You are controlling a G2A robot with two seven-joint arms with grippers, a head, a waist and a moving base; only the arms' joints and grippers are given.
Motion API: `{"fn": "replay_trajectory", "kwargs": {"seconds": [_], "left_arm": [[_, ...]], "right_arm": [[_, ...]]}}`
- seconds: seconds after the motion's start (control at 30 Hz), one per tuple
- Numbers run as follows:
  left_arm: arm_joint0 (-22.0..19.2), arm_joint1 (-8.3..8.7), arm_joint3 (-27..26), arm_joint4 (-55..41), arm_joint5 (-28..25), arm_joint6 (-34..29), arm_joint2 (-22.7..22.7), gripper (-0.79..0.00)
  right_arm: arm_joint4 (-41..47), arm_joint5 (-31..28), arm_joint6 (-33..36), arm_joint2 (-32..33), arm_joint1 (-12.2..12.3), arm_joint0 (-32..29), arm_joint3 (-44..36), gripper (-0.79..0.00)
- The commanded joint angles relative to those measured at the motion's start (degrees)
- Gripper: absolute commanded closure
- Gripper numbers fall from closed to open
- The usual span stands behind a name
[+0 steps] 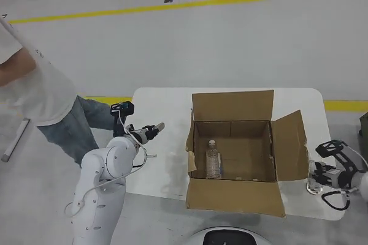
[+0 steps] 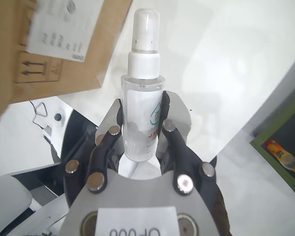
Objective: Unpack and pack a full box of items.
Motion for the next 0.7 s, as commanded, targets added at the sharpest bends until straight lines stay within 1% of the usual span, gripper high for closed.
{"fn": "replay_trajectory", "kwargs": {"seconds": [0.0,0.07,0.17,0.3,0.37,0.43,0.47,0.67], "left_arm": [[0.0,0.0,0.0,0.0,0.0,0.0,0.0,-0.785],[0.0,0.0,0.0,0.0,0.0,0.0,0.0,-0.785],[0.0,0.0,0.0,0.0,0.0,0.0,0.0,-0.785],[0.0,0.0,0.0,0.0,0.0,0.0,0.0,-0.785],[0.0,0.0,0.0,0.0,0.0,0.0,0.0,-0.785],[0.0,0.0,0.0,0.0,0.0,0.0,0.0,-0.785],[0.0,0.0,0.0,0.0,0.0,0.0,0.0,-0.785],[0.0,0.0,0.0,0.0,0.0,0.0,0.0,-0.785]], "right_arm": [[6.3,-1.9,-1.0,5.9,0.1,-2.0,-1.0,0.0],[10.9,-3.8,-1.5,10.0,0.2,-3.6,-1.9,0.0],[15.6,-5.9,-1.9,14.9,0.4,-5.8,-4.4,0.0],[21.5,-8.7,-1.7,19.1,0.5,-8.1,-7.6,0.0],[23.5,-10.1,-1.6,20.1,0.6,-8.5,-9.2,0.0],[23.3,-11.2,-2.1,20.8,0.8,-8.3,-11.0,0.0],[21.6,-11.3,-1.9,20.8,0.9,-8.3,-11.5,0.0],[20.8,-11.2,-1.6,20.7,0.9,-8.3,-11.7,0.0]]}}
